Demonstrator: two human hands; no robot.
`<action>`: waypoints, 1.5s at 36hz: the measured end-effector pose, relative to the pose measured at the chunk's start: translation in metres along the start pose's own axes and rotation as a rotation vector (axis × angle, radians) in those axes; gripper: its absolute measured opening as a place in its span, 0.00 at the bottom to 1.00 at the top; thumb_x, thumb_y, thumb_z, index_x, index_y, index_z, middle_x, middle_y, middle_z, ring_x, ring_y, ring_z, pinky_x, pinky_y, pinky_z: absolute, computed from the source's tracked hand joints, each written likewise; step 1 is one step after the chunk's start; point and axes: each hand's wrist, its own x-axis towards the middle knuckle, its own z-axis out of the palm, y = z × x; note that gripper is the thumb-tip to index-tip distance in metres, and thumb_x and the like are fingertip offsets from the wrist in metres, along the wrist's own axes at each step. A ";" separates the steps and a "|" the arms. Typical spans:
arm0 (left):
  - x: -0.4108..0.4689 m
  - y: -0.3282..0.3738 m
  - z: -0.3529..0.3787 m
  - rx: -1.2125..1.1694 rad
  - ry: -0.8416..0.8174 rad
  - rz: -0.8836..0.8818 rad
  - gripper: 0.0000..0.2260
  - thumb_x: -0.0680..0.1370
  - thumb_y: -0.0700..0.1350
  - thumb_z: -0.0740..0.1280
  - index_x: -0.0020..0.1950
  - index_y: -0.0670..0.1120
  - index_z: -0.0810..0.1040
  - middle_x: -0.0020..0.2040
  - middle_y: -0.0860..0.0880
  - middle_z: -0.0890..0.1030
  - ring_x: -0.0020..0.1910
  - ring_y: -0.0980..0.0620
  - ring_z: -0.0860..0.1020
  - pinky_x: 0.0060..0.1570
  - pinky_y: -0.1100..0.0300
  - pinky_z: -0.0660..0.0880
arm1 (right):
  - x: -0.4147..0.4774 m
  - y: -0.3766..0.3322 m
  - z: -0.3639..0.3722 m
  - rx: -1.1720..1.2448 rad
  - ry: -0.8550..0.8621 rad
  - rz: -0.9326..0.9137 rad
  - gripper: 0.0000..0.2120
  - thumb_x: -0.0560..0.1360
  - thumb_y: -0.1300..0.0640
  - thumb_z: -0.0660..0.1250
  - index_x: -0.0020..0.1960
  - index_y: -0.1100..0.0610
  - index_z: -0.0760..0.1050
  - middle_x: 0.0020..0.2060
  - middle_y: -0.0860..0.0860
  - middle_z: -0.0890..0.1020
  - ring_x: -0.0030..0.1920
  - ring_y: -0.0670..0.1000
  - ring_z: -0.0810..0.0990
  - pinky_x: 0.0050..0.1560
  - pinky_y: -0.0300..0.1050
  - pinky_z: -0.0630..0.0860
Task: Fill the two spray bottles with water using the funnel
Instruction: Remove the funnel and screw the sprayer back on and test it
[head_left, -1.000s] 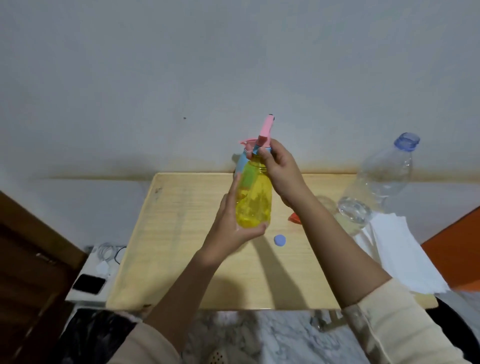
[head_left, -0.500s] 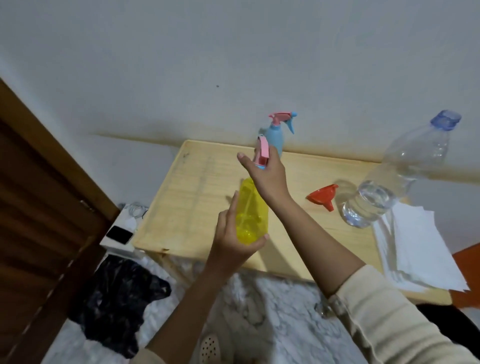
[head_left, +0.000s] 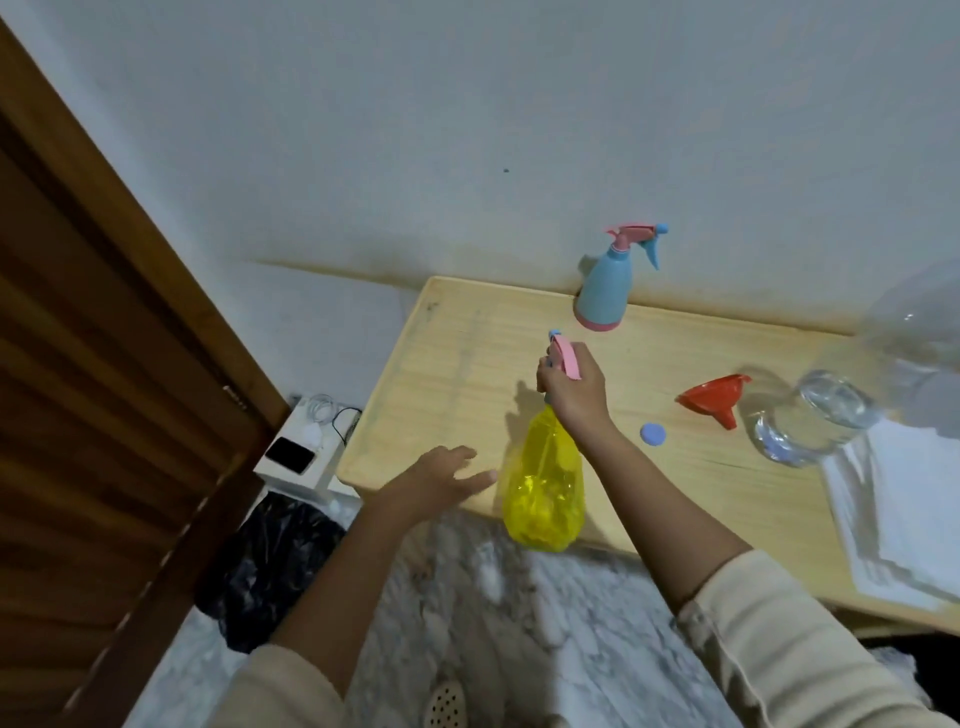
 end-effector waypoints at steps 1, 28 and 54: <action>0.005 -0.006 -0.006 0.104 -0.036 -0.044 0.30 0.76 0.61 0.63 0.72 0.45 0.65 0.71 0.42 0.67 0.68 0.45 0.68 0.62 0.54 0.67 | -0.003 0.004 0.003 -0.013 -0.004 0.013 0.05 0.71 0.65 0.62 0.46 0.59 0.71 0.36 0.50 0.75 0.39 0.51 0.73 0.40 0.45 0.71; 0.039 -0.039 -0.040 0.400 0.012 -0.114 0.13 0.78 0.49 0.62 0.54 0.39 0.73 0.48 0.46 0.71 0.43 0.48 0.70 0.41 0.58 0.66 | -0.033 0.015 0.060 -0.120 -0.064 0.267 0.11 0.70 0.61 0.58 0.49 0.62 0.76 0.40 0.57 0.72 0.35 0.52 0.68 0.34 0.42 0.64; 0.043 -0.062 -0.054 0.422 0.059 -0.099 0.16 0.79 0.51 0.60 0.56 0.39 0.73 0.57 0.43 0.75 0.54 0.44 0.75 0.45 0.56 0.69 | -0.033 0.012 0.082 -0.220 -0.071 0.234 0.08 0.74 0.62 0.57 0.45 0.55 0.75 0.36 0.57 0.72 0.36 0.54 0.69 0.32 0.43 0.64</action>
